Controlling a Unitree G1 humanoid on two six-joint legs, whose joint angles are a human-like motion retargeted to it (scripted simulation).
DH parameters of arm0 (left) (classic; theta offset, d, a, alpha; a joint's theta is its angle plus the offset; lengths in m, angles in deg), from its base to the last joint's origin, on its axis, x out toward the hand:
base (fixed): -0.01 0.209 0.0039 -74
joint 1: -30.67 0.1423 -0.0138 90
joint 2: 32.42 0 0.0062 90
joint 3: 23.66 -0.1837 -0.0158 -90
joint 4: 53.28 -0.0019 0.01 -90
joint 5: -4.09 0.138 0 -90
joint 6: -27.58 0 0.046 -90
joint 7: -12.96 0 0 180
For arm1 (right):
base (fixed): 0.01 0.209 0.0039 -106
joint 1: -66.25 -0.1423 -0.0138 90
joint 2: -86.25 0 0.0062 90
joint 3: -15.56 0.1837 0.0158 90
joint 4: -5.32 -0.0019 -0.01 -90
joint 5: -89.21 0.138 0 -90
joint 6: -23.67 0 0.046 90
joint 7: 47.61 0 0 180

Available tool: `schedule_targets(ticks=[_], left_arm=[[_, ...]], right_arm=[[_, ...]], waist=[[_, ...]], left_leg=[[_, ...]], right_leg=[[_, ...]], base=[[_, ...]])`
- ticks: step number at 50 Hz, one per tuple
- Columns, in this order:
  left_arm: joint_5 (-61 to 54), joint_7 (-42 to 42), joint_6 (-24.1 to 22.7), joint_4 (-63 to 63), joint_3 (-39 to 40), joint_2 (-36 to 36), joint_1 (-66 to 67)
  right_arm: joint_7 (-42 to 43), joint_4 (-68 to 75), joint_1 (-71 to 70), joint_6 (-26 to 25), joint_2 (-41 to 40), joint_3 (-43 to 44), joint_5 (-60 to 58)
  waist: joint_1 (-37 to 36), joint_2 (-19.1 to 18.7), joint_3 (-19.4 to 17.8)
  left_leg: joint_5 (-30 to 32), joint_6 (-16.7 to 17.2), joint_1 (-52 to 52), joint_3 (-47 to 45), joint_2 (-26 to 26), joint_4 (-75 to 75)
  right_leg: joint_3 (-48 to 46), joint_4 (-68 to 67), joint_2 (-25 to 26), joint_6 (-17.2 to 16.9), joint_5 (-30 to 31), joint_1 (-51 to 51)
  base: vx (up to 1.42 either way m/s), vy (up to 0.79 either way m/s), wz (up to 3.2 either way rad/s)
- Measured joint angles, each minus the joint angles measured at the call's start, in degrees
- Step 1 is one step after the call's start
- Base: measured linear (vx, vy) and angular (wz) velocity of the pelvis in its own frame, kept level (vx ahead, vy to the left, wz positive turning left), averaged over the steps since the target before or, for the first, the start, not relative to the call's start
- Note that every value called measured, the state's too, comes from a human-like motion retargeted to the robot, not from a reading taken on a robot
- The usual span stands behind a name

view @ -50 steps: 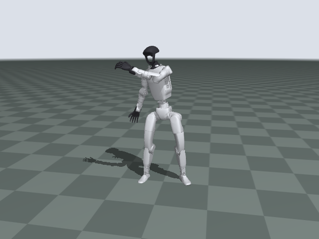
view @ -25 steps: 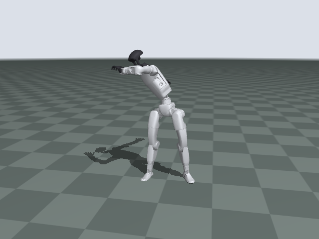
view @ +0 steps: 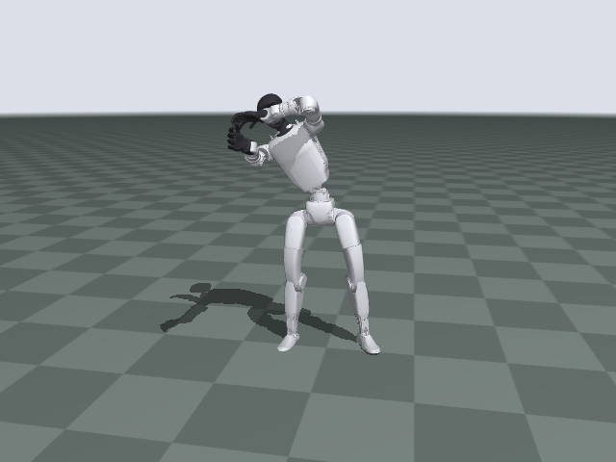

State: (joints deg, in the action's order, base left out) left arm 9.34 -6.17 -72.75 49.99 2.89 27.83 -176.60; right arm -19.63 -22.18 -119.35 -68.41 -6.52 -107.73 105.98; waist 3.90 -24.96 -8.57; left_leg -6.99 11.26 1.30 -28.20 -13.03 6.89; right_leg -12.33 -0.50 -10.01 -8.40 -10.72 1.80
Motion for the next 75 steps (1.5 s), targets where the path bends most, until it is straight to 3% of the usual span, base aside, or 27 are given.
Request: schedule_targets(ticks=[1,2,8,14,20,27,35,45,50,55,60,65,70,75], left_arm=[[-1.7,-0.2,-0.3,0.0,-0.1,-0.1,-0.8],[-2.9,-0.2,-0.4,0.1,-0.3,-0.4,-1.5],[-5.0,0.2,-1.7,1.1,-2.4,-1.8,-4.7],[-5.9,0.4,-2.3,2.0,-2.8,-4.0,-5.1],[-6.8,0.8,-2.0,2.5,-1.1,-4.3,-2.3],[-5.0,1.7,-1.2,3.0,0.0,-5.0,1.0],[-1.6,1.1,-2.1,2.5,1.1,-4.1,4.8],[1.7,1.2,-2.5,-0.2,1.3,-9.2,8.1],[3.0,0.4,-3.1,-0.7,-0.3,-13.9,8.1],[3.5,-0.8,-2.9,-0.8,-0.4,-16.6,6.4],[4.4,-2.8,-1.8,-1.7,1.9,-14.2,5.2],[9.2,-3.7,-0.3,-3.4,4.2,-9.9,2.9],[10.8,-1.3,0.8,-5.3,2.7,-6.1,-0.1],[6.9,2.2,1.5,-4.2,0.1,-6.7,-1.3]], right_arm=[[-1.0,-3.0,-3.2,7.9,-2.4,6.5,22.2],[-1.7,-5.2,-6.1,13.5,-4.2,11.0,37.4],[-2.0,-9.8,-15.9,17.8,-6.1,10.7,42.4],[-4.2,-13.1,-12.6,19.8,-5.9,9.2,44.4],[-4.6,-9.3,-1.1,18.9,-5.8,12.2,46.4],[-6.7,2.8,23.6,13.9,-5.6,17.8,47.5],[-9.6,19.9,60.9,9.2,7.1,21.4,40.8],[-16.8,15.0,105.2,8.8,32.3,50.8,42.3],[-13.7,17.6,120.2,8.5,38.6,64.8,38.2],[-6.2,22.4,128.4,7.2,40.0,76.3,31.7],[0.3,24.4,128.4,6.3,36.5,76.7,32.0],[-0.2,23.9,115.3,7.7,32.2,64.7,36.3],[-1.5,22.4,84.8,10.1,26.0,43.1,41.6],[-5.6,11.4,50.7,10.9,11.4,31.9,46.1]], waist=[[-0.2,0.0,0.0],[-0.3,0.1,0.2],[0.1,2.9,1.3],[2.3,4.5,1.0],[4.1,5.5,-0.9],[8.6,6.4,-4.5],[15.1,7.0,-8.8],[25.9,11.9,-15.3],[28.8,15.6,-16.9],[29.5,16.2,-18.8],[26.7,12.3,-19.9],[20.5,6.4,-20.2],[12.6,2.6,-17.4],[7.0,0.9,-13.8]], left_leg=[[0.1,0.2,0.1,0.7,-0.1,-0.2],[0.2,0.5,0.1,1.2,-0.2,-0.5],[1.1,1.8,0.0,3.5,-0.9,-2.1],[1.0,1.4,-0.5,4.1,-1.8,-1.6],[0.1,0.0,-1.1,2.6,-2.5,1.0],[-1.4,-1.3,-2.4,-1.7,-3.4,3.8],[-2.5,-2.6,-4.0,-8.0,-3.8,4.8],[-2.2,-2.8,-6.1,-14.9,-3.5,5.1],[-1.8,-3.2,-6.9,-17.1,-3.2,4.7],[-1.4,-3.1,-6.2,-16.5,-2.8,4.3],[-1.0,-2.8,-3.1,-13.3,-2.4,4.3],[-0.5,-2.2,-0.5,-9.8,-2.1,4.3],[0.3,-1.2,0.8,-8.1,-2.3,3.9],[0.6,0.0,0.8,-6.9,-3.4,4.0]], right_leg=[[-0.7,-0.1,0.1,0.0,-0.1,-0.3],[-1.3,-0.1,0.2,0.1,-0.3,-0.6],[-3.6,-1.3,1.2,1.9,-1.7,-1.3],[-3.4,-3.3,1.9,2.7,-3.2,-1.4],[-1.0,-4.0,2.1,2.9,-3.7,-1.5],[3.5,-2.8,2.6,2.7,-3.4,-1.1],[8.1,1.0,3.0,0.2,-2.5,-0.3],[13.0,5.5,3.3,-2.4,0.9,0.3],[15.0,5.5,3.4,-2.0,2.3,1.3],[14.6,5.5,3.1,-2.1,3.1,1.8],[11.7,5.5,2.3,-2.9,3.3,2.7],[8.7,5.5,1.7,-3.1,3.3,2.8],[7.2,5.5,2.0,-2.0,3.5,3.1],[6.4,5.5,3.1,-0.5,3.5,2.2]], base=[[-0.01,-0.04,0.57],[0.0,-0.04,0.55],[0.0,-0.03,0.37],[0.0,0.0,0.03],[-0.01,-0.02,-0.31],[-0.01,-0.02,-0.59],[0.02,-0.01,-0.7],[0.03,0.0,-0.61],[0.0,-0.01,-0.37],[-0.01,0.01,0.1],[-0.04,0.02,0.53],[-0.04,0.01,0.57],[-0.04,-0.03,0.32],[-0.02,-0.06,0.21]])
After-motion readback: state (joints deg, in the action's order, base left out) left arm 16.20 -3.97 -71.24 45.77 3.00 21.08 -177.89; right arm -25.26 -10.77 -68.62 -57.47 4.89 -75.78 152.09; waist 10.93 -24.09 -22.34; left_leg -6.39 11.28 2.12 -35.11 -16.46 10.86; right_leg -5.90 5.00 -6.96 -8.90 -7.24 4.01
